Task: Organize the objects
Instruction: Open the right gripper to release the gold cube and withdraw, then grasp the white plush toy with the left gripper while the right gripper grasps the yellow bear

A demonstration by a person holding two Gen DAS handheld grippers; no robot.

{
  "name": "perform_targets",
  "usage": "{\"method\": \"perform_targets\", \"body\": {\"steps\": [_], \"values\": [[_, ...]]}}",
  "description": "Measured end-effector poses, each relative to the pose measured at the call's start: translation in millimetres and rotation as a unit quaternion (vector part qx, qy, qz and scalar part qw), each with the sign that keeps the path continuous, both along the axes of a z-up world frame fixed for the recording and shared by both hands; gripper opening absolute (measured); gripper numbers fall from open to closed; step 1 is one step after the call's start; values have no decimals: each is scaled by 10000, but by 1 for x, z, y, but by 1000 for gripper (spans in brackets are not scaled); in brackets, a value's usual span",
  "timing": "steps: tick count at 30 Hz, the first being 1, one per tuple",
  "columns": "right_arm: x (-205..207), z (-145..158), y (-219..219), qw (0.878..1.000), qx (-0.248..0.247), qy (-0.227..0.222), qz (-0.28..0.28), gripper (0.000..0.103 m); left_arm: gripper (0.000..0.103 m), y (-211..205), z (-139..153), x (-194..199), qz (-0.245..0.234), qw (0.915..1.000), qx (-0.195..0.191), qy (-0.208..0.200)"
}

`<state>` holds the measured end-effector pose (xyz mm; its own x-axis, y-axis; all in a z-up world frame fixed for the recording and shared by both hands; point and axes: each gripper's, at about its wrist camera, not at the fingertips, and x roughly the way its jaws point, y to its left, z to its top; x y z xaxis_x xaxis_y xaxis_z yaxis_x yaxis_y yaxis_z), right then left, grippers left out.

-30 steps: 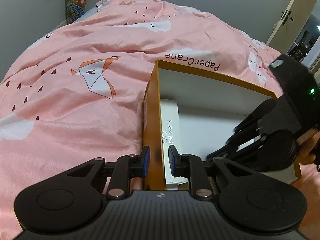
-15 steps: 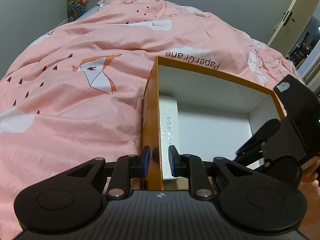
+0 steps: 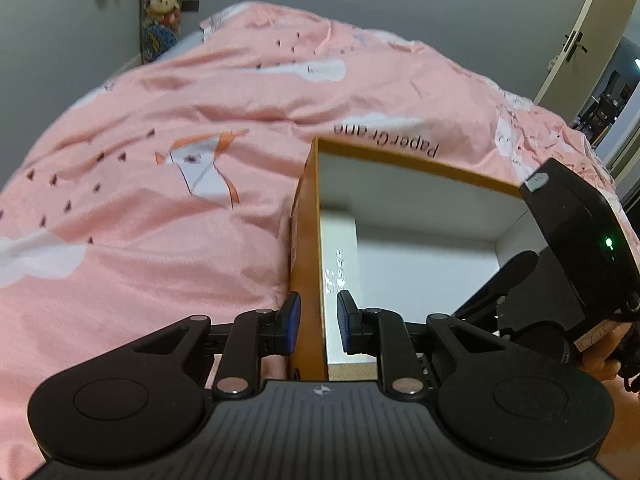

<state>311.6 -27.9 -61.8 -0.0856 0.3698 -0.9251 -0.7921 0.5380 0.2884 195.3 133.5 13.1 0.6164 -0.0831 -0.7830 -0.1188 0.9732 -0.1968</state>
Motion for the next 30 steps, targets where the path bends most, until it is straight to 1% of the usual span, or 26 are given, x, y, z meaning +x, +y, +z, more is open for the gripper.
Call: {"method": "perform_targets", "body": {"steps": [3,5,8,9,10,12,14,16,18,19,20,22,24,25,28,30], "values": [[-7,17,-9,9996,101,-208,-168,3,23,-6,18,-10,-26,9998,43,-211],[-16,33,-18,9982,228,-409,-372,3,23,-13,30,-17,-126,9994,76,-325],[-32,58,-28,9930,394,-862,-703,5,23,-29,48,-34,-386,9979,156,-503],[-45,64,-27,9905,429,-998,-840,5,23,-35,52,-40,-492,9972,188,-531],[-46,73,-39,9875,523,-1112,-988,6,23,-41,54,-46,-605,9964,207,-556],[-75,91,-56,9807,689,-1292,-1295,6,23,-54,58,-59,-888,9941,183,-590],[-101,101,-74,9714,781,-1500,-1665,6,23,-63,58,-72,-1060,9927,171,-553],[-128,108,-92,9614,817,-1704,-2002,7,23,-73,54,-85,-1189,9911,288,-522],[-150,106,-106,9497,851,-1835,-2391,11,23,-80,46,-95,-1293,9893,488,-477],[-161,101,-112,9433,928,-1821,-2617,11,23,-82,40,-99,-1330,9886,558,-441],[-169,90,-113,9380,990,-1773,-2808,11,23,-84,34,-103,-1376,9879,614,-381],[-188,82,-121,9288,1034,-1712,-3119,11,23,-89,21,-114,-1504,9842,897,-250],[-203,68,-123,9245,1006,-1645,-3287,12,23,-94,8,-125,-1688,9779,1222,-169],[-208,60,-123,9230,982,-1592,-3362,12,24,-94,2,-129,-1717,9766,1289,-101],[-218,42,-116,9228,853,-1546,-3424,12,29,-86,-12,-128,-1801,9754,1235,307],[-223,35,-111,9233,802,-1622,-3388,15,38,-80,-17,-121,-1822,9748,1205,451]]}}
